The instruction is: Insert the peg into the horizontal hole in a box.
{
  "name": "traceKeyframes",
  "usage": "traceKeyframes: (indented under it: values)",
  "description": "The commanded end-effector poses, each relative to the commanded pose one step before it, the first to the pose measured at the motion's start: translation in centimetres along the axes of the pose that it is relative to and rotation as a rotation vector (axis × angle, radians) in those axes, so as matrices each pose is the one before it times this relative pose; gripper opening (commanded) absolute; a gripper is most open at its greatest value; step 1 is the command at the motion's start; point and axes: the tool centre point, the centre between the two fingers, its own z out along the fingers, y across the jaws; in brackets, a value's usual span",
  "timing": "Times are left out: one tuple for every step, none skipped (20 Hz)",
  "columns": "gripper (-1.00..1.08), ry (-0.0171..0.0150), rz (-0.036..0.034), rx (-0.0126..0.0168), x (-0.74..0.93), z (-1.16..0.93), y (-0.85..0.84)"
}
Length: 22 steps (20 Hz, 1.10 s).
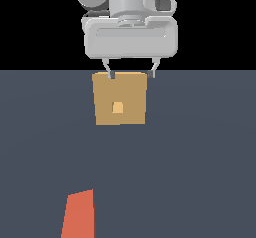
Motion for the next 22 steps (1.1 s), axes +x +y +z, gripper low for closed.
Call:
traceKeyframes:
  values:
    - [1.0, 0.0, 0.0, 0.0, -0.001, 0.001, 0.001]
    - [1.0, 0.0, 0.0, 0.0, -0.038, 0.009, -0.009]
    - [1.0, 0.00001, -0.00069, 0.00003, -0.072, 0.028, -0.026]
    - [1.0, 0.00003, -0.00109, 0.00008, -0.124, 0.049, -0.044]
    - [1.0, 0.00004, -0.00138, 0.00011, -0.183, 0.068, -0.061]
    - [1.0, 0.00005, -0.00182, 0.00014, -0.232, 0.088, -0.078]
    - [1.0, 0.00006, -0.00223, 0.00018, -0.282, 0.108, -0.095]
    - [1.0, 0.00007, -0.00257, 0.0002, -0.337, 0.127, -0.113]
    - [1.0, 0.00008, -0.003, 0.00024, -0.385, 0.146, -0.129]
    - [1.0, 0.00009, -0.00337, 0.00027, -0.437, 0.165, -0.146]
    - [1.0, 0.00009, -0.00377, 0.0003, -0.486, 0.184, -0.162]
    - [1.0, 0.0001, -0.00419, 0.00034, -0.534, 0.203, -0.178]
    - [1.0, 0.00011, -0.00451, 0.00036, -0.586, 0.221, -0.194]
    - [1.0, 0.00012, -0.00491, 0.0004, -0.634, 0.24, -0.209]
    - [1.0, 0.00012, -0.00529, 0.00043, -0.683, 0.258, -0.224]
    - [1.0, 0.00013, -0.00567, 0.00046, -0.73, 0.277, -0.239]
    - [1.0, 0.00014, -0.006, 0.00049, -0.782, 0.295, -0.254]
    - [1.0, 0.00014, -0.00642, 0.00052, -0.827, 0.314, -0.268]
    - [1.0, 0.00015, -0.00678, 0.00055, -0.877, 0.332, -0.282]
    - [1.0, 0.00016, -0.00715, 0.00059, -0.926, 0.351, -0.296]
    - [1.0, 0.00016, -0.00747, 0.00062, -0.968, 0.367, -0.307]
    - [1.0, 0.00017, -0.00751, 0.00062, -0.975, 0.37, -0.307]
